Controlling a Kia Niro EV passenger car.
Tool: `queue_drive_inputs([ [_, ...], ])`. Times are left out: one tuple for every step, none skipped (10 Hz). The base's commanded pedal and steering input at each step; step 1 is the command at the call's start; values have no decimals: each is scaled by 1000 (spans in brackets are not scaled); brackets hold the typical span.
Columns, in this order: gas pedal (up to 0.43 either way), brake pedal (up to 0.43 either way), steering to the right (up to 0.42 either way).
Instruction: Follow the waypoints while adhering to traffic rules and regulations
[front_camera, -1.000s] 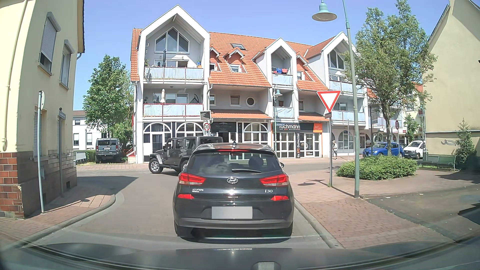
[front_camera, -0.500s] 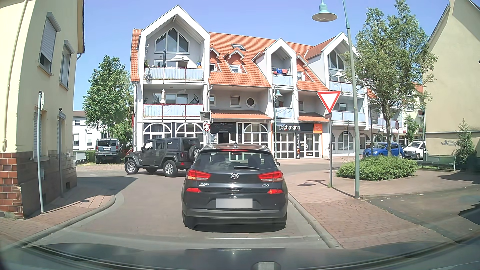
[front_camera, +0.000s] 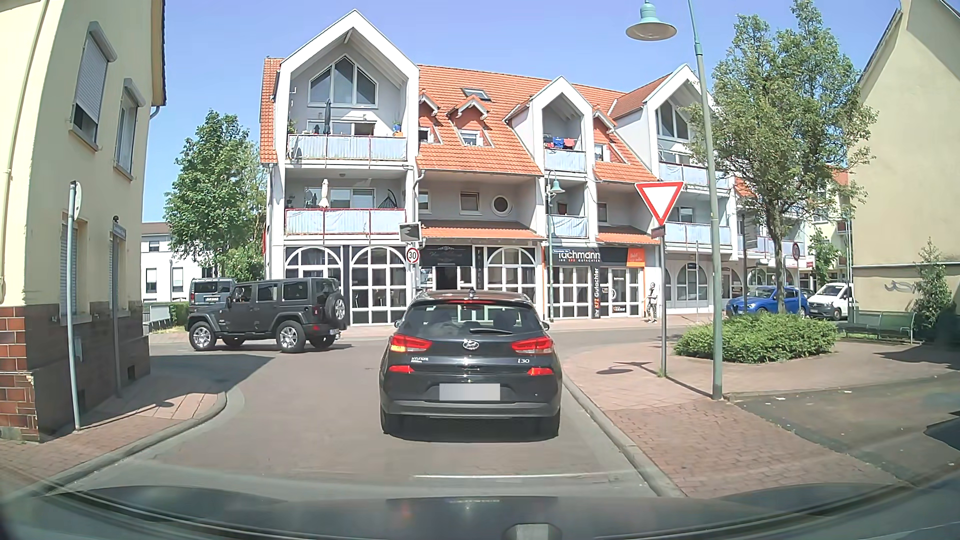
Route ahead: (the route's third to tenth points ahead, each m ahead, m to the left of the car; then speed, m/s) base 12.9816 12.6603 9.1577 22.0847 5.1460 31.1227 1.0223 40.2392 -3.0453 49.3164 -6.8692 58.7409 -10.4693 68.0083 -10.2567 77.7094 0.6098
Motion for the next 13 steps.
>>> queue_drive_inputs([
  [110, 0, 16],
  [110, 0, 16],
  [110, 0, 15],
  [110, 0, 16],
  [98, 0, 15],
  [98, 0, 15],
  [98, 0, 14],
  [98, 0, 12],
  [87, 0, 9],
  [0, 0, 8],
  [0, 0, 8],
  [0, 0, 7],
  [0, 0, 6],
])
